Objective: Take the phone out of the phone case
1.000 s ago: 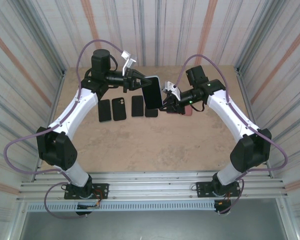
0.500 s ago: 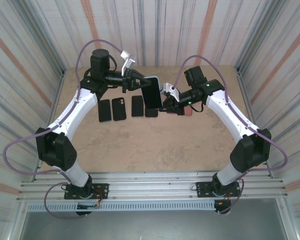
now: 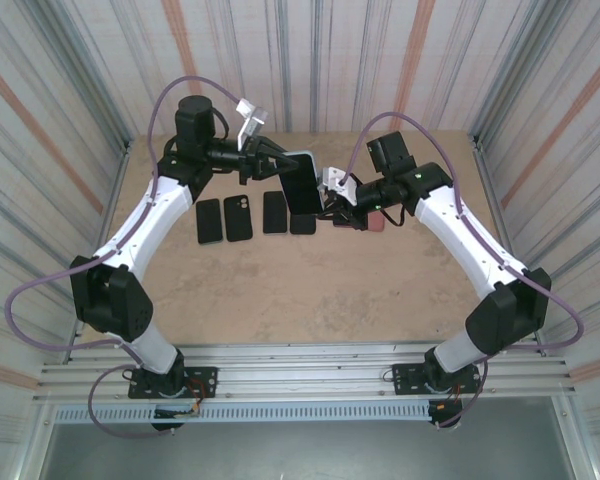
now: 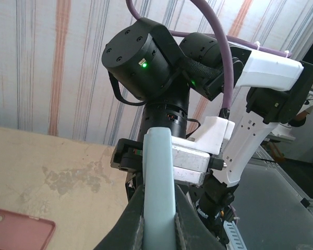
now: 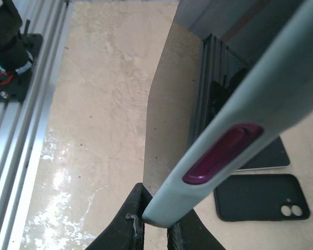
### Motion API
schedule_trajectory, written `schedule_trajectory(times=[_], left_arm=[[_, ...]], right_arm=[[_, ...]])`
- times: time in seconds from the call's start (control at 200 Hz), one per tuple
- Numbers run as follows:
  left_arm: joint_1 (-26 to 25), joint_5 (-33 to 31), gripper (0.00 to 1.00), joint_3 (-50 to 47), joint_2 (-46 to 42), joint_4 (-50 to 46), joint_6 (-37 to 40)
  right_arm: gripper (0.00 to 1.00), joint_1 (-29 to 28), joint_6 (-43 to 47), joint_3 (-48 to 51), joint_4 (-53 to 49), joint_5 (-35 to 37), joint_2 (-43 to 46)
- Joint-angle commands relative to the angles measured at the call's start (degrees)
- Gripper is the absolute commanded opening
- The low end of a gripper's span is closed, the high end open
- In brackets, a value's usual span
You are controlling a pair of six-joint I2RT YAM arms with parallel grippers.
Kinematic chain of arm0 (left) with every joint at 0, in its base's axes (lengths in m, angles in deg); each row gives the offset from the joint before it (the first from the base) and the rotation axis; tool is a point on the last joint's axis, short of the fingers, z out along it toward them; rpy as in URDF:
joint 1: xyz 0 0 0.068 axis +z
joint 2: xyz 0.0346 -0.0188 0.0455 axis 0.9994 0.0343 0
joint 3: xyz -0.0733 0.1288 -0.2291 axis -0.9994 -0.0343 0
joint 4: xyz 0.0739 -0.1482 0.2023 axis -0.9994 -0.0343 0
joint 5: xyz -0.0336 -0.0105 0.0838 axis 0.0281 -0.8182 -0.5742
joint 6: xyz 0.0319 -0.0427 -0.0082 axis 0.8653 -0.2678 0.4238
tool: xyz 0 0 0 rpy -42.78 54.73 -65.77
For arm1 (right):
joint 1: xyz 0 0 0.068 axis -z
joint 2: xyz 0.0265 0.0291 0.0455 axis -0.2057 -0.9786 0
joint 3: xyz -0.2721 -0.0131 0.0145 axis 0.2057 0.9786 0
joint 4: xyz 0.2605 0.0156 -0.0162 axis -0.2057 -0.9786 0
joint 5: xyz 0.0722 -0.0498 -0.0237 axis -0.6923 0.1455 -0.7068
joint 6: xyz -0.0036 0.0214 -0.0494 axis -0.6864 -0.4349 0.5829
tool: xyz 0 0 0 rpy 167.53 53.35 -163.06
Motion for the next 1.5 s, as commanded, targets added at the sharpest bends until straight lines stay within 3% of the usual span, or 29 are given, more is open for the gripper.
schedule_trajectory(times=[0.0, 0.346, 0.646, 1.067, 1.343, 1.498], left_arm=[[-0.3, 2.4, 0.00, -0.1, -3.2, -0.4, -5.2], [-0.6, 2.2, 0.00, -0.1, -2.9, 0.1, -5.9], [-0.8, 1.5, 0.00, -0.1, -2.8, 0.5, -6.3], [-1.1, -0.5, 0.00, -0.1, -2.5, 2.4, -8.2], [-1.2, -5.3, 0.00, 0.0, -1.1, 6.9, -17.7], [-1.3, -10.6, 0.00, -1.3, 0.0, 14.2, -30.1]], right_arm=[[0.08, -1.2, 5.1, 0.6, 2.7, 7.6, 0.9], [0.08, -2.5, 5.1, 3.3, 9.6, 11.2, 3.3], [0.09, -0.8, -7.0, 6.0, 17.8, 1.8, 5.2], [0.19, 1.0, -19.4, 11.1, 27.8, -6.5, 7.8], [0.25, 3.0, -31.8, 16.2, 35.7, -12.6, 10.1], [0.27, 3.3, -43.7, 19.8, 43.0, -16.2, 10.3]])
